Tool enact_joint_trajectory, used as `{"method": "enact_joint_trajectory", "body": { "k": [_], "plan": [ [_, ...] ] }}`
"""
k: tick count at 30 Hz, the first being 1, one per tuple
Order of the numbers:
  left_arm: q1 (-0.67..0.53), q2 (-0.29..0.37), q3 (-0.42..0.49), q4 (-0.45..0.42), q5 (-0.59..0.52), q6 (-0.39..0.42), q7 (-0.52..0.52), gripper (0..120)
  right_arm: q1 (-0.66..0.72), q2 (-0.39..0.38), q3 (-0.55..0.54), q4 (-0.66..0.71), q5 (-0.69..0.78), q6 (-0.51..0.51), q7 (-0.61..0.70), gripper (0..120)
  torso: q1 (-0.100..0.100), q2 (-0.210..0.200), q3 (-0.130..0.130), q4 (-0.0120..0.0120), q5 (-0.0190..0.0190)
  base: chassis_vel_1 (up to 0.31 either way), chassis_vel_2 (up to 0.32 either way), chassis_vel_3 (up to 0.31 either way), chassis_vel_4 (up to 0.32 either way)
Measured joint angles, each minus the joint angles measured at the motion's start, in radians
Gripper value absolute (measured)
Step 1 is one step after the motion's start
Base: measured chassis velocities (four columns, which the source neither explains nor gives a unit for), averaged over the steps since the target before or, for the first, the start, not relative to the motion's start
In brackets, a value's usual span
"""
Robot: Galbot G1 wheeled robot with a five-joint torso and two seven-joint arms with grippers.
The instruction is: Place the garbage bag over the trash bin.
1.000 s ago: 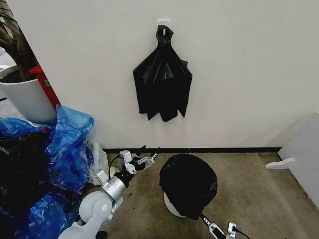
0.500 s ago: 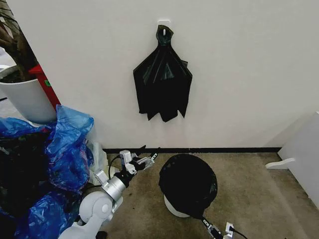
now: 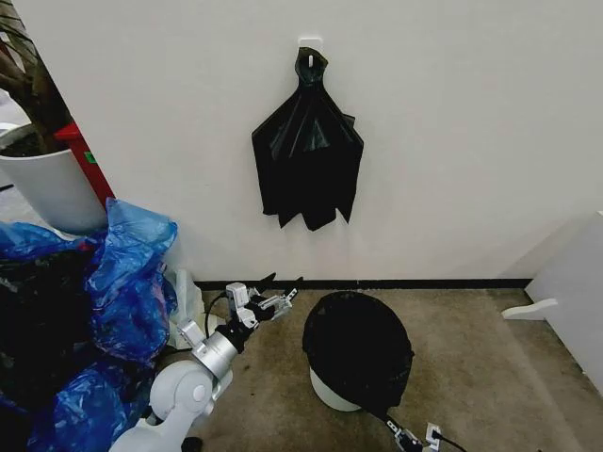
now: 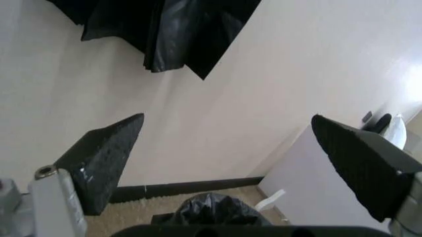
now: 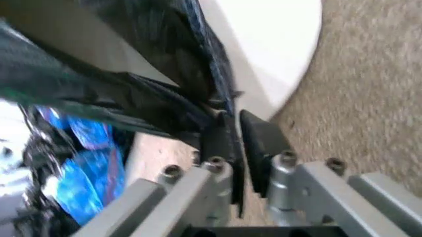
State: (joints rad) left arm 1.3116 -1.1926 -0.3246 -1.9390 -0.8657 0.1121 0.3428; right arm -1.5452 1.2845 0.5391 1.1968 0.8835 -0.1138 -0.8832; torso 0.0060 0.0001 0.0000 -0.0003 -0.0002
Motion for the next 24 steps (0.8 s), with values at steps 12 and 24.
{"method": "enact_joint_trajectory", "body": {
  "k": [12, 24],
  "plan": [
    [0.008, -0.008, -0.016, -0.005, -0.004, -0.006, -0.002, 100, -0.081, -0.006, 0.007, 0.115, -0.132, 0.107, 0.057, 48, 0.0, 0.0, 0.0, 0.0, 0.0002, 0.0, 0.0, 0.0, 0.0],
    [0.024, -0.005, -0.046, -0.005, 0.05, -0.054, -0.019, 100, -0.189, -0.008, 0.039, 0.26, -0.306, 0.234, 0.091, 88, 0.0, 0.0, 0.0, 0.0, 0.0001, 0.0, 0.0, 0.0, 0.0]
  ]
}}
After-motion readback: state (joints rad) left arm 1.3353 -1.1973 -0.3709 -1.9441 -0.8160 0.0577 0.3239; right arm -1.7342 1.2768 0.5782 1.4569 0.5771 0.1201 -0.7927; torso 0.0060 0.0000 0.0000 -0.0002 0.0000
